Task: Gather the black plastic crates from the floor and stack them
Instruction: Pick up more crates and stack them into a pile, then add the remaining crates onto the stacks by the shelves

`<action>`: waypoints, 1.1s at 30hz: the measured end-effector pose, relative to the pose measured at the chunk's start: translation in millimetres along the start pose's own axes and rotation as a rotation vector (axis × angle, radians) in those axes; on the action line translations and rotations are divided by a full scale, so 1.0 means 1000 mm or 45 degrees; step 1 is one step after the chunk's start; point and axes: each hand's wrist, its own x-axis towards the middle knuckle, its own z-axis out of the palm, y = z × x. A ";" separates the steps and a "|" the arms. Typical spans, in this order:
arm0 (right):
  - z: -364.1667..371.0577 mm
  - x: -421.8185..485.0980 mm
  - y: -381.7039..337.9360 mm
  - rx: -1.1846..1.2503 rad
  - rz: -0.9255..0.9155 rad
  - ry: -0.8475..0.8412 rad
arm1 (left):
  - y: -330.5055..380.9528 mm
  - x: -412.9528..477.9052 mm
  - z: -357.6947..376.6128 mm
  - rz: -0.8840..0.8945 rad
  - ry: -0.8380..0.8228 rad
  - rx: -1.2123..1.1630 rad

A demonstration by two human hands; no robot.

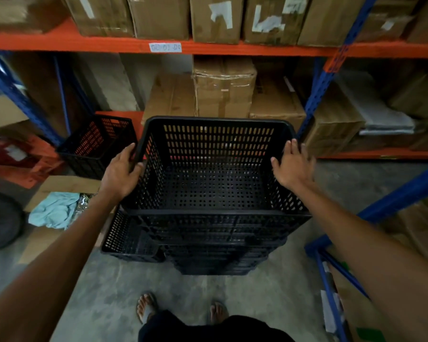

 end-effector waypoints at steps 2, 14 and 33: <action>-0.016 0.015 -0.045 0.126 -0.115 0.015 | -0.016 -0.001 -0.018 -0.067 0.050 -0.005; -0.034 0.013 -0.401 0.399 -0.853 0.028 | -0.168 0.009 -0.110 -0.356 0.066 0.120; 0.316 -0.041 -0.636 0.692 0.244 -0.949 | -0.491 0.157 0.029 -0.240 -0.840 0.167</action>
